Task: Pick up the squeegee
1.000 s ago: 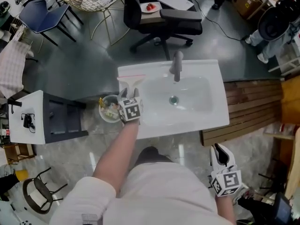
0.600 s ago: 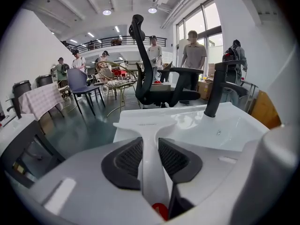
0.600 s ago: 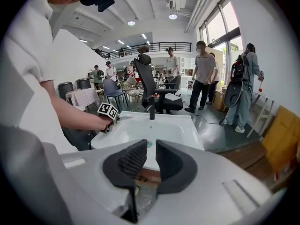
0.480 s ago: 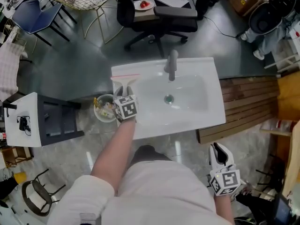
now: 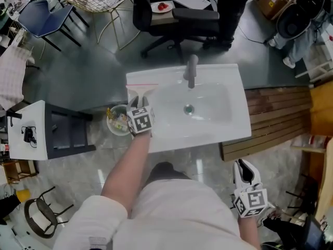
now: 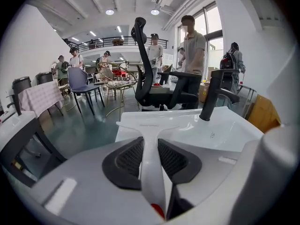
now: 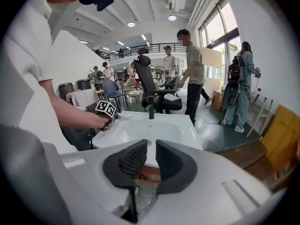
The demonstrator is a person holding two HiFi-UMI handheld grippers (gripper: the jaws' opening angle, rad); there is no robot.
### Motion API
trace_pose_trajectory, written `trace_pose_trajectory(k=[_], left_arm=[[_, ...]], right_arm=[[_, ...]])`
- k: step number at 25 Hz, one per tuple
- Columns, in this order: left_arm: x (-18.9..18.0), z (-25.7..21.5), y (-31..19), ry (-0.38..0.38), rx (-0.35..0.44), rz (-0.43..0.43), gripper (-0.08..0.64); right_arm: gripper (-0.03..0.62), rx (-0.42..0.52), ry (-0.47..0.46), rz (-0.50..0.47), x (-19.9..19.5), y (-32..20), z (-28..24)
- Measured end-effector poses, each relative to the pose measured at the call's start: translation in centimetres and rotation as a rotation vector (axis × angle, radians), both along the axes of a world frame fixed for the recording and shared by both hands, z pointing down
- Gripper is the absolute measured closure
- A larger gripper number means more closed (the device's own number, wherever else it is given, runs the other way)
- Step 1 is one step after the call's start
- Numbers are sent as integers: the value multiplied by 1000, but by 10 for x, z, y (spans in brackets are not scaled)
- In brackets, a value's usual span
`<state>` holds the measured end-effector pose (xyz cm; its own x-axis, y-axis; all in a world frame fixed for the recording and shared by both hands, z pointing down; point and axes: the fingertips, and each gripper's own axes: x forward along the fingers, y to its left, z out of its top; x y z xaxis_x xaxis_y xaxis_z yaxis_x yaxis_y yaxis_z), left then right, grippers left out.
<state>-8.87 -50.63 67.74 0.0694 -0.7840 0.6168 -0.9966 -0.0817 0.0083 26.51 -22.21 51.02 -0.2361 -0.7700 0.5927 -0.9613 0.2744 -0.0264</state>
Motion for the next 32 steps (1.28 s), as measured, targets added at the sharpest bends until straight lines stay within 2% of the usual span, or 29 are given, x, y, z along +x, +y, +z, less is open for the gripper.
trace_pose_trajectory(k=[17, 25, 32], left_arm=[[2, -73, 79, 45, 83, 20, 456], [-4, -108, 147, 69, 100, 15, 456], [3, -145, 199, 100, 159, 30, 456]], right_arm=[[548, 53, -35, -98, -11, 33, -1], [548, 43, -57, -148, -20, 73, 2], [548, 74, -63, -198, -23, 94, 3]])
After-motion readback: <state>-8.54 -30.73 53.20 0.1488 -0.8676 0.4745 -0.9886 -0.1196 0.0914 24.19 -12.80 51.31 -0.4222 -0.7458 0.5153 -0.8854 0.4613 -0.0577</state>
